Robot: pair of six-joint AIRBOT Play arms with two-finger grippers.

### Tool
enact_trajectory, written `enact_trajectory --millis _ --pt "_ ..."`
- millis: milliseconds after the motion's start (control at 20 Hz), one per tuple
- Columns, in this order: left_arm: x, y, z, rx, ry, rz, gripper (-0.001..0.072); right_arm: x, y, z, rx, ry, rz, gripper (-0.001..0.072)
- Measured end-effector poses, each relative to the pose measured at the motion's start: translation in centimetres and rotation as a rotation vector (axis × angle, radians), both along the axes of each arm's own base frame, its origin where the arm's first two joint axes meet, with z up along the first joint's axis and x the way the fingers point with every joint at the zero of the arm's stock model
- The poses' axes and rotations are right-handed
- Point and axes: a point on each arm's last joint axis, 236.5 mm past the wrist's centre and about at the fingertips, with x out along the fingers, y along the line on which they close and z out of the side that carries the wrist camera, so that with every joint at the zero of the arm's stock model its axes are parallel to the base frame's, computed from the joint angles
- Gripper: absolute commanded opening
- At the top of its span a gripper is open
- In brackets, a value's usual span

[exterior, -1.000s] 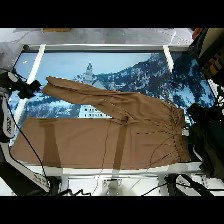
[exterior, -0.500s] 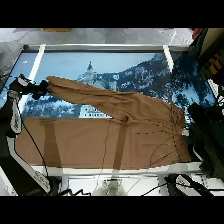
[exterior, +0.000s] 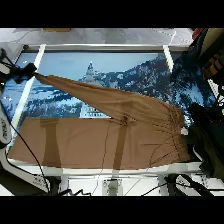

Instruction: Fold the clothes and pants, and hang the long-sleeved shirts on hangers.

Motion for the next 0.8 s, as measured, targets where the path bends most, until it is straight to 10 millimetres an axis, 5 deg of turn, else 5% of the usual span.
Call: enact_trajectory --millis 100,250,300,400,500,650,800 --pt "-3.3 1.8 1.5 0.132 0.094 -0.006 0.0013 -0.2 0.2 -0.2 0.008 0.013 0.004 0.0695" --pt "-8.4 4.0 0.5 0.223 0.298 -0.009 0.0014 -0.9 0.7 -0.6 0.029 0.046 0.013 0.0695" --pt "-9.9 4.4 -0.4 0.232 0.366 -0.016 0.0107 -1.1 0.9 -0.7 0.036 0.057 0.016 0.0695" --pt "-11.6 5.0 -2.0 0.246 0.455 -0.029 0.0683 -1.5 1.2 -0.9 0.045 0.074 0.021 0.0695" --pt "-12.6 5.4 -3.7 0.248 0.526 -0.045 0.0693 -1.7 1.3 -1.0 0.052 0.085 0.024 0.0695" --pt "-13.7 6.2 -5.1 0.265 0.597 -0.044 0.0509 -1.8 1.4 -1.1 0.055 0.089 0.025 0.0695" --pt "-15.5 7.7 -5.6 0.284 0.669 -0.019 0.0507 -1.8 1.4 -1.1 0.052 0.089 0.025 0.0695"
